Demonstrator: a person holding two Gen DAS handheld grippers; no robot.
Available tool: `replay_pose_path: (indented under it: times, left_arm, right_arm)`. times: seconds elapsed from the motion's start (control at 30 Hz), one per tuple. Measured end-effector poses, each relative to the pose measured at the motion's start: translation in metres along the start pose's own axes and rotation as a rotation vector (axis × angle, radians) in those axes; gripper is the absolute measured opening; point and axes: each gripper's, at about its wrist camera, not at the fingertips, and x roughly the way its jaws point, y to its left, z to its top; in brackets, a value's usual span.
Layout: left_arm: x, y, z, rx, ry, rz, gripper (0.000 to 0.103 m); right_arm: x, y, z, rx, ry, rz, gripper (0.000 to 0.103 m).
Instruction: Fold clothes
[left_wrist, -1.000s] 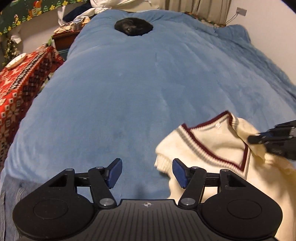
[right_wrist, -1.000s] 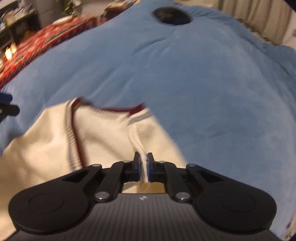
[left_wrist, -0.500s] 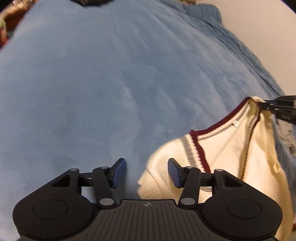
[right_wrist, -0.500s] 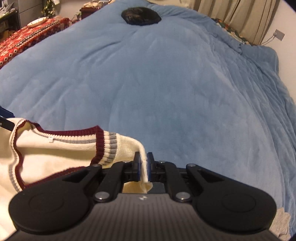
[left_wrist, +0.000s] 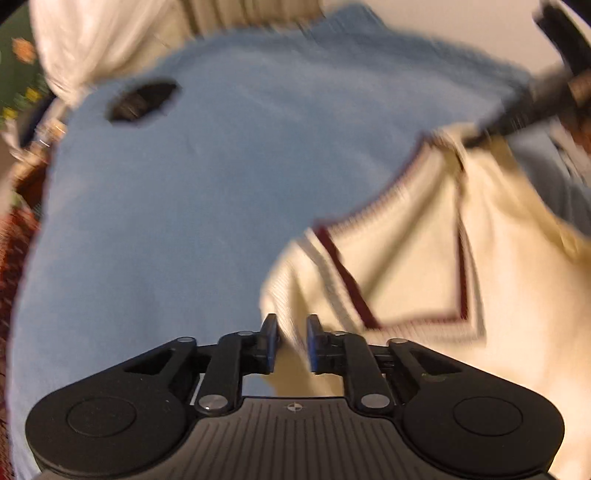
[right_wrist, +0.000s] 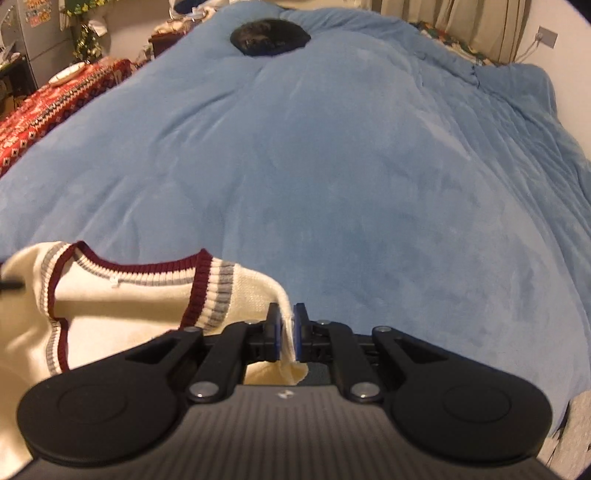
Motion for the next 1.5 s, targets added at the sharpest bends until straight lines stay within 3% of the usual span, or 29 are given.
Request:
replay_pose_path:
  times: [0.07, 0.23, 0.5, 0.57, 0.73, 0.9, 0.97, 1.1, 1.23, 1.4, 1.43, 1.47, 1.5]
  left_arm:
    - [-0.001, 0.003, 0.001, -0.043, 0.003, -0.073, 0.031]
    - [-0.008, 0.031, 0.014, -0.242, -0.040, -0.218, 0.032]
    - [0.032, 0.066, 0.051, -0.249, -0.071, -0.204, 0.029]
    - [0.045, 0.080, 0.058, -0.258, -0.071, -0.209, 0.017]
    - [0.069, 0.088, 0.060, -0.261, 0.051, -0.421, 0.017]
    - [0.071, 0.072, 0.053, -0.208, 0.100, -0.470, 0.017]
    - [0.072, 0.065, 0.047, -0.182, 0.117, -0.468, 0.017]
    - [0.075, 0.053, 0.042, -0.083, 0.111, -0.368, 0.018]
    - [0.073, 0.043, 0.041, 0.022, 0.078, -0.295, 0.029]
    - [0.073, 0.041, 0.040, 0.072, 0.079, -0.307, 0.034]
    - [0.075, 0.040, 0.039, 0.078, 0.086, -0.310, 0.029]
    - [0.078, 0.038, 0.038, 0.085, 0.094, -0.308, 0.006]
    - [0.081, 0.034, 0.037, 0.094, 0.103, -0.295, 0.007]
  right_arm:
    - [-0.001, -0.001, -0.004, 0.007, 0.002, 0.004, 0.007]
    - [0.005, -0.003, -0.013, 0.032, 0.022, 0.012, 0.008]
    - [0.014, -0.008, -0.017, 0.041, 0.028, 0.019, 0.009]
    - [0.015, -0.009, -0.018, 0.042, 0.031, 0.021, 0.009]
    - [0.018, -0.012, -0.018, 0.047, 0.036, 0.030, 0.009]
    - [0.021, -0.014, -0.019, 0.048, 0.043, 0.035, 0.009]
    - [0.021, -0.014, -0.019, 0.049, 0.044, 0.036, 0.009]
    - [0.021, -0.013, -0.019, 0.042, 0.042, 0.033, 0.010]
    - [0.020, -0.009, -0.021, 0.026, 0.035, 0.022, 0.010]
    - [0.017, -0.007, -0.024, 0.014, 0.035, 0.031, 0.011]
    - [0.018, -0.006, -0.025, 0.012, 0.038, 0.033, 0.010]
    - [0.018, -0.005, -0.025, 0.008, 0.041, 0.033, 0.007]
    - [0.017, -0.003, -0.025, 0.002, 0.037, 0.029, 0.006]
